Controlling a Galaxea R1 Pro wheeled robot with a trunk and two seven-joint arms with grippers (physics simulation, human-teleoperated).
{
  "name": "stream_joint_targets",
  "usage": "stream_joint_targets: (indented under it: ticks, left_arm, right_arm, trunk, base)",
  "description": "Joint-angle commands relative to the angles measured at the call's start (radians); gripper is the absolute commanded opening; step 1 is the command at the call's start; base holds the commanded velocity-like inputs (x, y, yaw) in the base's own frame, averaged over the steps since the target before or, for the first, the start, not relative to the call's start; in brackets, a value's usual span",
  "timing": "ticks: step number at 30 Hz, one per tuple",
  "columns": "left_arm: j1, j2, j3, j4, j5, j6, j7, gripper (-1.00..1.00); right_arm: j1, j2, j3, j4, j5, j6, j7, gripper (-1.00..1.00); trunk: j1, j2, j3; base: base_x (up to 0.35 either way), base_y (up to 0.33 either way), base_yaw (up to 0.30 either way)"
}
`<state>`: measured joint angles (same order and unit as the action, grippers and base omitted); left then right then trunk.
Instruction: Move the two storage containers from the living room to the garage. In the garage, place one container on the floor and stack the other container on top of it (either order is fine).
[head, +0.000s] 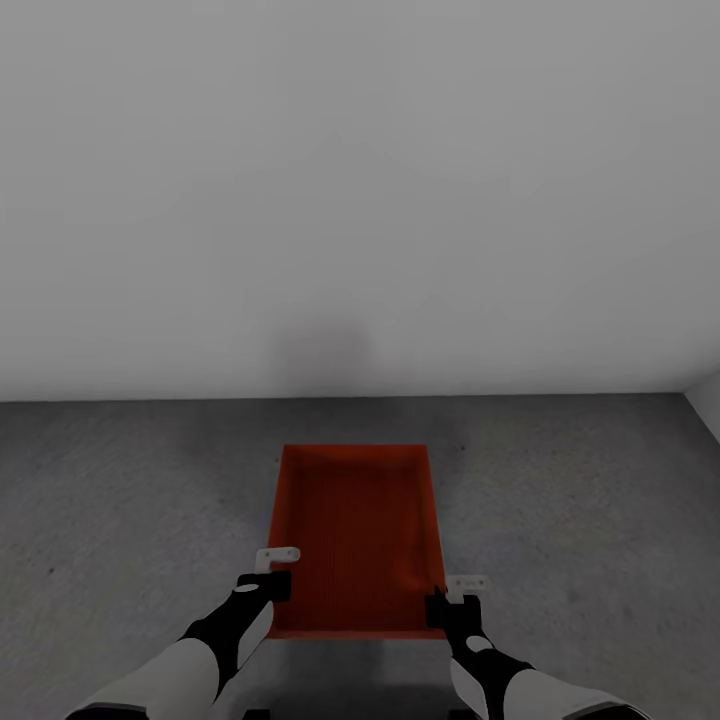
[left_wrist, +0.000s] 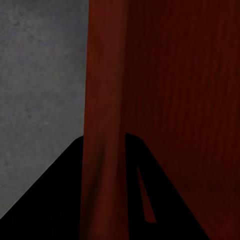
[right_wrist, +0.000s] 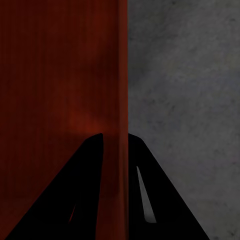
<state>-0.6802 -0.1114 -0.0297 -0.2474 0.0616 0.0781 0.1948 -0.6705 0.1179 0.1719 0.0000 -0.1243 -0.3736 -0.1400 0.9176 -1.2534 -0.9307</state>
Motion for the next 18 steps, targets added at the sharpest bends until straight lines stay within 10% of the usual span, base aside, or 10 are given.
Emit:
stream_joint_targets:
  ticks: [1, 18]
  left_arm:
    - [-0.001, 0.000, 0.067, -0.007, 0.017, 0.008, 0.011, -1.00]
    - [-0.001, 0.000, 0.067, -0.006, 0.017, 0.007, 0.011, -1.00]
  right_arm:
    - [0.000, -0.001, -0.035, 0.005, -0.038, -0.009, -0.012, -1.00]
    - [0.000, -0.001, -0.035, 0.005, -0.038, -0.010, -0.012, -1.00]
  trunk:
    - [0.004, -0.008, -0.004]
    - [0.069, -0.127, -0.057]
  base:
    - [0.000, 0.000, 0.000]
    - [0.000, 0.000, 0.000]
